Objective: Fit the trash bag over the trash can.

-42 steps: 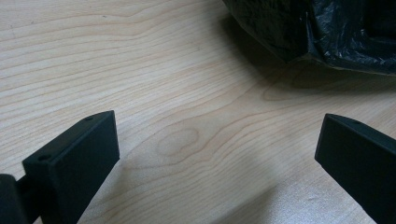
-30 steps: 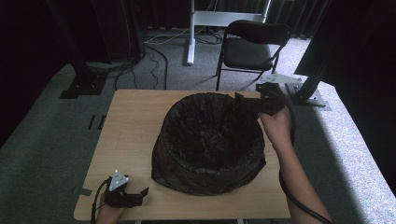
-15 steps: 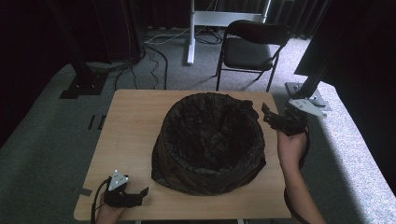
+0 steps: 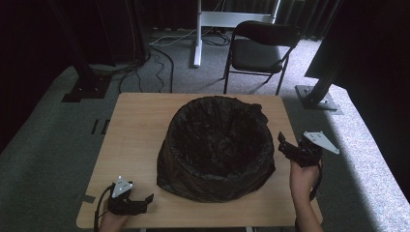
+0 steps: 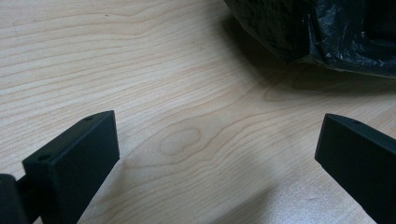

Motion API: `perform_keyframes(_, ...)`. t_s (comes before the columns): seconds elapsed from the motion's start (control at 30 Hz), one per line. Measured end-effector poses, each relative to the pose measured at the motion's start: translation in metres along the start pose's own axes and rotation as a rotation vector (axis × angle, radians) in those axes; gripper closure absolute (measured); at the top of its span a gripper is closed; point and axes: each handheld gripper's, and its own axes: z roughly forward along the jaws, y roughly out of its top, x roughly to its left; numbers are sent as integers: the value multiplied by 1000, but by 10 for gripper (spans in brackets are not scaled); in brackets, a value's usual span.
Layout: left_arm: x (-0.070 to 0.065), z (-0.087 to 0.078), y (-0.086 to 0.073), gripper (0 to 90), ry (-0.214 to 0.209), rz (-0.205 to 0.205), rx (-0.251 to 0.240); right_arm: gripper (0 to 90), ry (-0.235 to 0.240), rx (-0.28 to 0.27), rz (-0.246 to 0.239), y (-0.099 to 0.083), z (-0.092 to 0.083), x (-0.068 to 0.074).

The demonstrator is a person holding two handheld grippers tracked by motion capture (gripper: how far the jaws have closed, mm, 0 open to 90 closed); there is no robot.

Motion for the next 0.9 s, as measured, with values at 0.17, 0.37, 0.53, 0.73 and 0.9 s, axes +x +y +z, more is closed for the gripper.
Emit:
perform_keyframes(0.17, 0, 0, 0, 0, 0, 0, -2, 131, 8, 35, 38, -26, -2, -8)
perform_keyframes(0.37, 1, -1, 0, 0, -4, 0, -1, 129, 1, 76, 42, -51, -6, -16)
perform_keyframes(0.53, 1, -1, -1, 0, -3, 2, 2, 129, 1, 106, 35, -72, -11, -18)
perform_keyframes(0.73, 1, -2, -1, 0, -4, -1, -1, 130, -10, 133, 21, -92, -16, -21)
perform_keyframes(0.9, 1, -2, -1, 0, -5, 2, 0, 130, -30, 169, 15, -111, -18, -26)
